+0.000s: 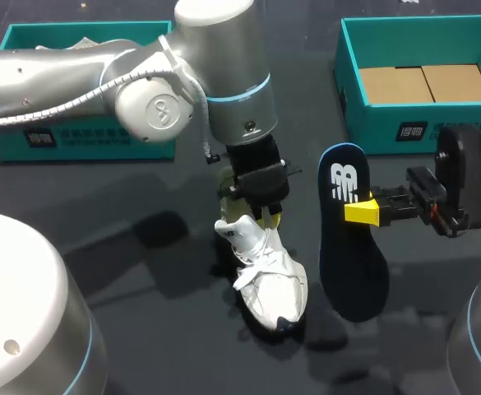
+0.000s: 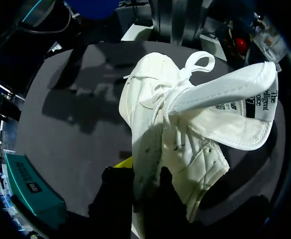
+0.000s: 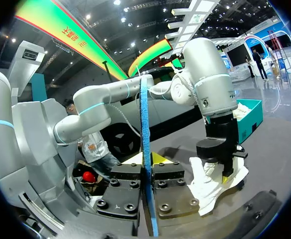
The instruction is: Take the shoe out of the shoebox, open the shoe tongue, remove and reinsert the insole, then place the shoe into the shoebox
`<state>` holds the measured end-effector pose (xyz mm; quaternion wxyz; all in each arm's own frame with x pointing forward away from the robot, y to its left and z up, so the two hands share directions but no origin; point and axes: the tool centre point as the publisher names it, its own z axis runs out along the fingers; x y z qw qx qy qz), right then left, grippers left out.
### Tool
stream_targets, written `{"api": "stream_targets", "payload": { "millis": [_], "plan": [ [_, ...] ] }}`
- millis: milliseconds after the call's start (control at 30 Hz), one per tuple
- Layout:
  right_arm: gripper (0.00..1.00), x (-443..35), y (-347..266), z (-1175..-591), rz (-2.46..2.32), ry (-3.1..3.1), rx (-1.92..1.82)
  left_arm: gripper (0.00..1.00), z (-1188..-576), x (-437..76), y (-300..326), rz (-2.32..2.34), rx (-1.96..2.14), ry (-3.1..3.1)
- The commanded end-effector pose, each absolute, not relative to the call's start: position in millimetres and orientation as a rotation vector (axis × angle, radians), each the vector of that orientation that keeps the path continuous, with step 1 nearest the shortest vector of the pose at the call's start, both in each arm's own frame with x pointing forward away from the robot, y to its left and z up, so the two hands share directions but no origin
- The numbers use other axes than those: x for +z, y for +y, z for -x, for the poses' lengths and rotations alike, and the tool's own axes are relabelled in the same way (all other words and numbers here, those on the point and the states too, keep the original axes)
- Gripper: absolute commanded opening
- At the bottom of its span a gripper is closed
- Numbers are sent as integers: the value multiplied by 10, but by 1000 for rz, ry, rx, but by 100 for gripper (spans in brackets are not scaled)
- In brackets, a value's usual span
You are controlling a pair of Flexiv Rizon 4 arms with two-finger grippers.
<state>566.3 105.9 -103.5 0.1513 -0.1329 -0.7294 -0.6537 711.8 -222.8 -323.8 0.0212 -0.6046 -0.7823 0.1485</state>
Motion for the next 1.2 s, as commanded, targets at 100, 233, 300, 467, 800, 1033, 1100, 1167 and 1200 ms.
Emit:
{"api": "stream_targets", "payload": {
  "millis": [100, 233, 300, 467, 800, 1033, 1100, 1167, 1200],
  "plan": [
    [0, -1035, 1069, -5647, 387, -2097, -1876, 0, -7110, -3321, -2354, 1916, 404, -2372],
    [0, -1035, 1069, -5647, 387, -2097, -1876, 0, -7078, -3395, -2399, 1941, 389, -2338],
    [0, -1035, 1069, -5647, 387, -2097, -1876, 0, -7074, -3426, -2422, 1958, 379, -2320],
    [0, -1035, 1069, -5647, 387, -2097, -1876, 0, -7048, -3500, -2445, 1978, 375, -2284],
    [0, -1035, 1069, -5647, 387, -2097, -1876, 0, -7030, -3643, -2467, 2032, 369, -2233],
    [0, -1035, 1069, -5647, 387, -2097, -1876, 0, -7023, -3699, -2492, 2067, 380, -2198],
    [0, -1035, 1069, -5647, 387, -2097, -1876, 0, -7007, -3700, -2493, 2101, 389, -2177],
    [0, -1035, 1069, -5647, 387, -2097, -1876, 0, -6993, -3675, -2485, 2128, 395, -2166],
    [0, -1035, 1069, -5647, 387, -2097, -1876, 0, -6990, -3658, -2476, 2139, 403, -2156]
  ]
}}
